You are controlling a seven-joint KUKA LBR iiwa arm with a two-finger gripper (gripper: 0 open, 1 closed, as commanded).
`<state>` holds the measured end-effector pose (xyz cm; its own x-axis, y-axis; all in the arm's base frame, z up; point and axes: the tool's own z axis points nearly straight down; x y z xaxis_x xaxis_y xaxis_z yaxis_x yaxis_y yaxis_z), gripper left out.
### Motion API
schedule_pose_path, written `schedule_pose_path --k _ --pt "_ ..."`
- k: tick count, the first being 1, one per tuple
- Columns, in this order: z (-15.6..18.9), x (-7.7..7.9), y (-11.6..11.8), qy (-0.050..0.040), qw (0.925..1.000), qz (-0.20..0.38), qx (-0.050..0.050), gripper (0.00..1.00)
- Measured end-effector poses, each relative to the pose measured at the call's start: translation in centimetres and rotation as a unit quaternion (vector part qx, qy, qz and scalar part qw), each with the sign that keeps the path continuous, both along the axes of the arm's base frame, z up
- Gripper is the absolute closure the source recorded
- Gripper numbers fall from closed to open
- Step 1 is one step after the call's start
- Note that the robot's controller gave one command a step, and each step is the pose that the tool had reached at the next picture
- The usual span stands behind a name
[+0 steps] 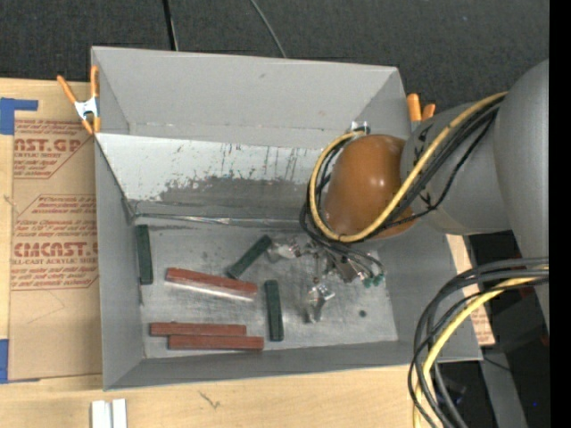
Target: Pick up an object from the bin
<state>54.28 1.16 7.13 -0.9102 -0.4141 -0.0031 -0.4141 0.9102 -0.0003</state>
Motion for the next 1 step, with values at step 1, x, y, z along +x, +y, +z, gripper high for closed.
schedule_pose_path --k 1 --pt "0.19 0.34 7.96 0.0036 1.0 0.004 -0.001 1.0"
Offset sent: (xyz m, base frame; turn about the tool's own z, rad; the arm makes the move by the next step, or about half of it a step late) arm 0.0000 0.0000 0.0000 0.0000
